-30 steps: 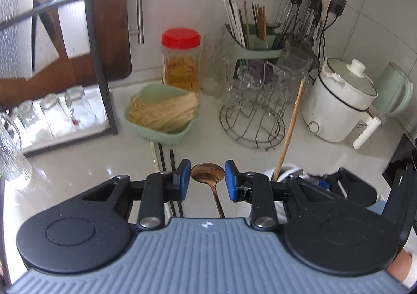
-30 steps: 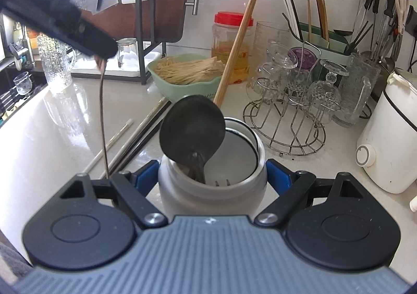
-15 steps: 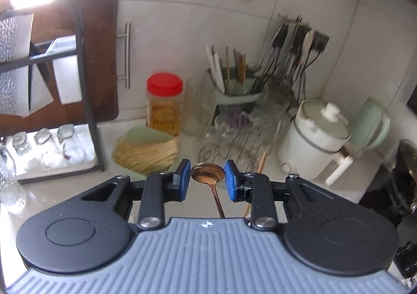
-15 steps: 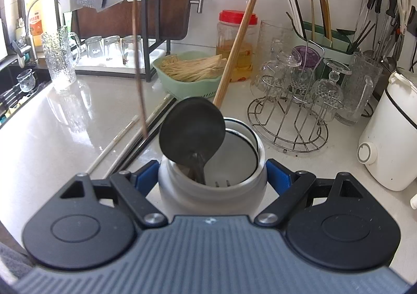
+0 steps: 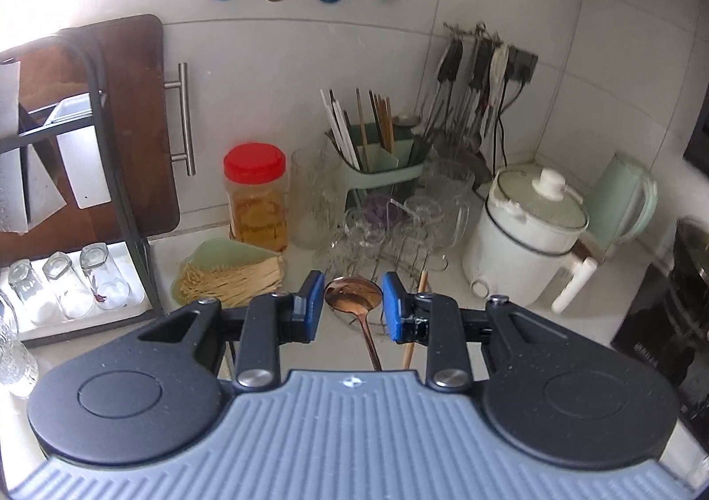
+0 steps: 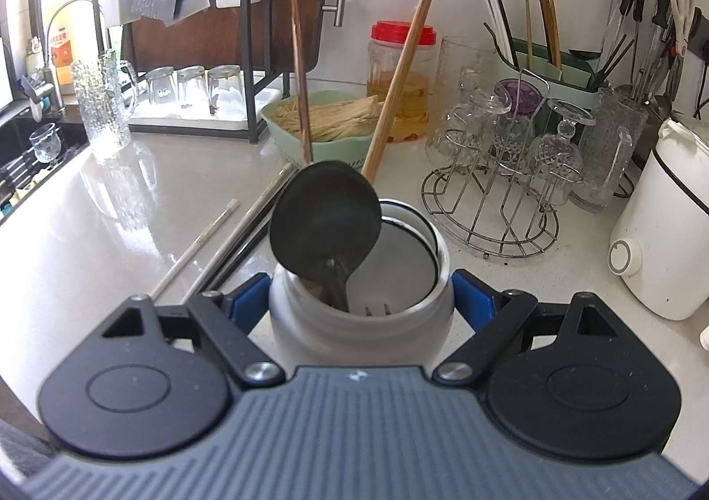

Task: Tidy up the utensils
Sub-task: 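Carry the copper spoon with the left gripper over the white jar, then lower the copper spoon into the jar and open the left gripper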

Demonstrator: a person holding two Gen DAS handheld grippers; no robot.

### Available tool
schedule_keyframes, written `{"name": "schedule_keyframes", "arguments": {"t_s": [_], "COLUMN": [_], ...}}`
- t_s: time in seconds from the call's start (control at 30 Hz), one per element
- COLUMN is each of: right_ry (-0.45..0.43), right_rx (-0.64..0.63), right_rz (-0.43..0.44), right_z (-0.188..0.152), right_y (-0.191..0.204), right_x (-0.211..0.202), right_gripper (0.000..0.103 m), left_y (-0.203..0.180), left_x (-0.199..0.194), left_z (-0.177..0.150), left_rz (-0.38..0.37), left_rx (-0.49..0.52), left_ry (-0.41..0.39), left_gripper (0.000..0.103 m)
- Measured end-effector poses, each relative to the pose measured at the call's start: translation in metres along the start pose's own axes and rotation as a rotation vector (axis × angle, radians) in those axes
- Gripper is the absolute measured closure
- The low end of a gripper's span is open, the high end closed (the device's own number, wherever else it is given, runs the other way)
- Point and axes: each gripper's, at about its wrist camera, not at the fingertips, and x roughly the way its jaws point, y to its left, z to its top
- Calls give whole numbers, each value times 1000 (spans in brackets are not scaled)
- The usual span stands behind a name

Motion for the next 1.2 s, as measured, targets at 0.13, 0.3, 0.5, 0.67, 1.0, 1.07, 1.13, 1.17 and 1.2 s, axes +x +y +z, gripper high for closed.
{"name": "schedule_keyframes", "arguments": {"t_s": [0.13, 0.3, 0.5, 0.67, 1.0, 1.07, 1.13, 1.17, 1.2], "right_ry": [-14, -25, -30, -32, -43, -44, -44, -43, -42], "right_rx": [7, 12, 15, 15, 22, 21, 20, 20, 19], "right_rz": [-2, -8, -11, -15, -25, -25, -25, -25, -25], "right_z": [-2, -4, -4, -4, -5, -5, -6, -6, -5], "right_y": [0, 0, 0, 2, 3, 3, 3, 3, 3], "right_x": [-1, -2, -1, -2, -2, -2, -2, -2, -2], "right_gripper": [13, 13, 13, 13, 13, 13, 13, 13, 13], "left_y": [-3, -12, -16, -7, -1, -1, 1, 1, 2], "left_x": [9, 17, 31, 41, 64, 68, 72, 74, 74], "left_z": [-6, -11, -15, -16, -24, -28, -33, -35, -36], "left_rz": [-5, -13, -26, -69, -96, -100, -98, -101, -104], "left_rx": [13, 62, 60, -4, -54, -59, -69, -76, -82], "left_ry": [27, 49, 149, 248, 414, 431, 447, 453, 456], "left_gripper": [70, 70, 70, 70, 70, 70, 70, 70, 70]}}
